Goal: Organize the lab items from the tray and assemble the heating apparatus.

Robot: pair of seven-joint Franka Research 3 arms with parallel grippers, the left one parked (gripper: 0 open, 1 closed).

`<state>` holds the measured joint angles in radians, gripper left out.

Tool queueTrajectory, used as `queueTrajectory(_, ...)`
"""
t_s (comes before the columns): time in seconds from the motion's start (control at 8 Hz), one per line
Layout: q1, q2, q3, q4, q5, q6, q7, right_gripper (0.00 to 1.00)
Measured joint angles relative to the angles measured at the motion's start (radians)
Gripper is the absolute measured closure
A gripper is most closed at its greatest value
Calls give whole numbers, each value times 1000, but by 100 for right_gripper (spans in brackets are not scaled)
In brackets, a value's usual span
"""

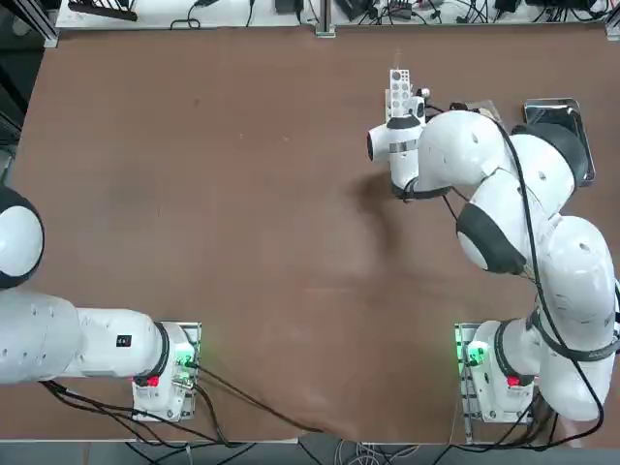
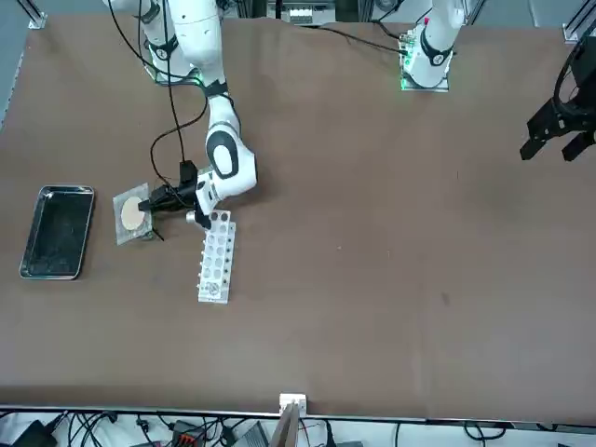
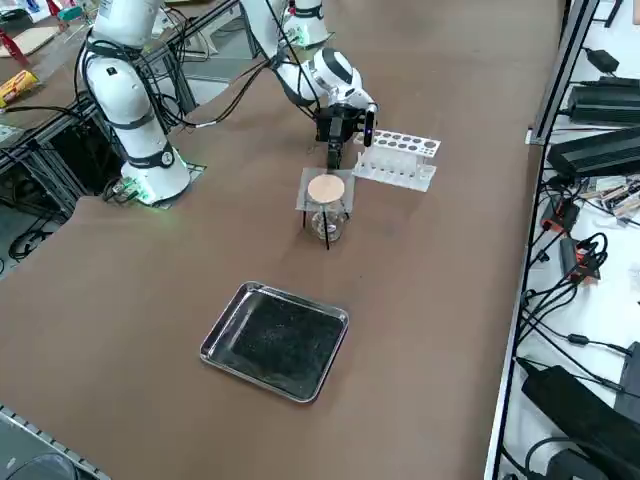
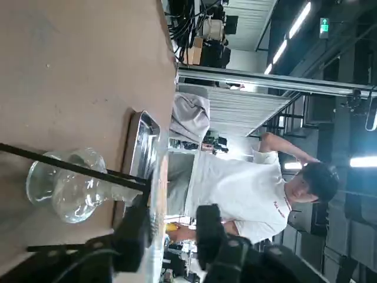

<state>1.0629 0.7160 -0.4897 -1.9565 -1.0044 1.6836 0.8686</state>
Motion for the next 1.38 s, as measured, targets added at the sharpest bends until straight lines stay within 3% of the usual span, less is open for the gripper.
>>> queueTrajectory(0.25,6,-1,0,1,1,0,0,11)
queueTrajectory(0.38,7,-1,0,2,1,0,0,0)
queueTrajectory(0.62,9,-2,0,5,18,1,0,0)
queueTrajectory(0.88,28,-16,1,35,120,0,-51,0)
queueTrajectory(1.38,65,-192,0,78,270,-105,-214,0)
